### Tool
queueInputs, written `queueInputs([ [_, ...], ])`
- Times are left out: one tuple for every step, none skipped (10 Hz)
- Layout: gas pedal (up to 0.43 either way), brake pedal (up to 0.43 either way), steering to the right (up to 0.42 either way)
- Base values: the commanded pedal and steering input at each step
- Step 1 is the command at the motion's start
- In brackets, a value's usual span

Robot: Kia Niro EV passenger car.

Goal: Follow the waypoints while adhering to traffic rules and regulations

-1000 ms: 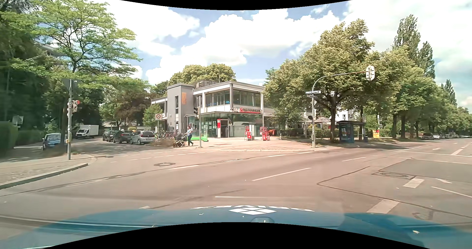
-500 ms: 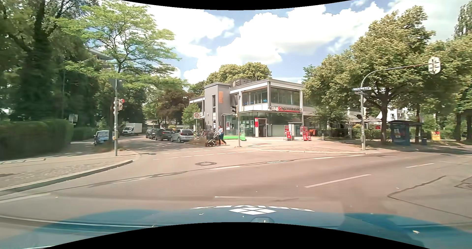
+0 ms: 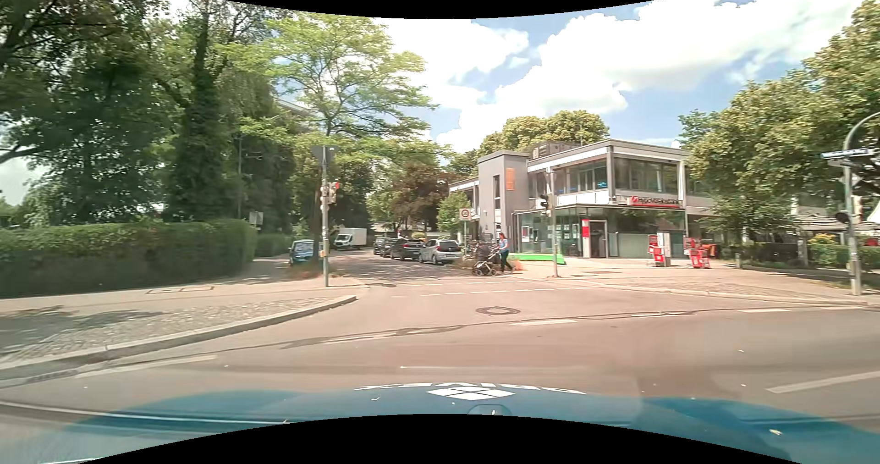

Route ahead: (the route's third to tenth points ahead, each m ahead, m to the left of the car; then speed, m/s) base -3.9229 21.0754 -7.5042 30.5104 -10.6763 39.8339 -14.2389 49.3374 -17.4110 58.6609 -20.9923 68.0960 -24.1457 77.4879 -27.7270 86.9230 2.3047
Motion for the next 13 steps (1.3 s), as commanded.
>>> queueInputs([
  [0.228,0.0,-0.964],
  [0.22,0.0,-0.964],
  [0.189,0.0,-0.964],
  [0.157,0.0,-0.964],
  [0.157,0.0,-0.964],
  [0.15,0.0,-0.964],
  [0.15,0.0,-0.964],
  [0.15,0.0,-0.964],
  [0.15,0.0,-0.964],
  [0.15,0.0,-0.964],
  [0.15,0.0,-0.963],
  [0.15,0.0,-0.962],
  [0.15,0.0,-0.962],
])
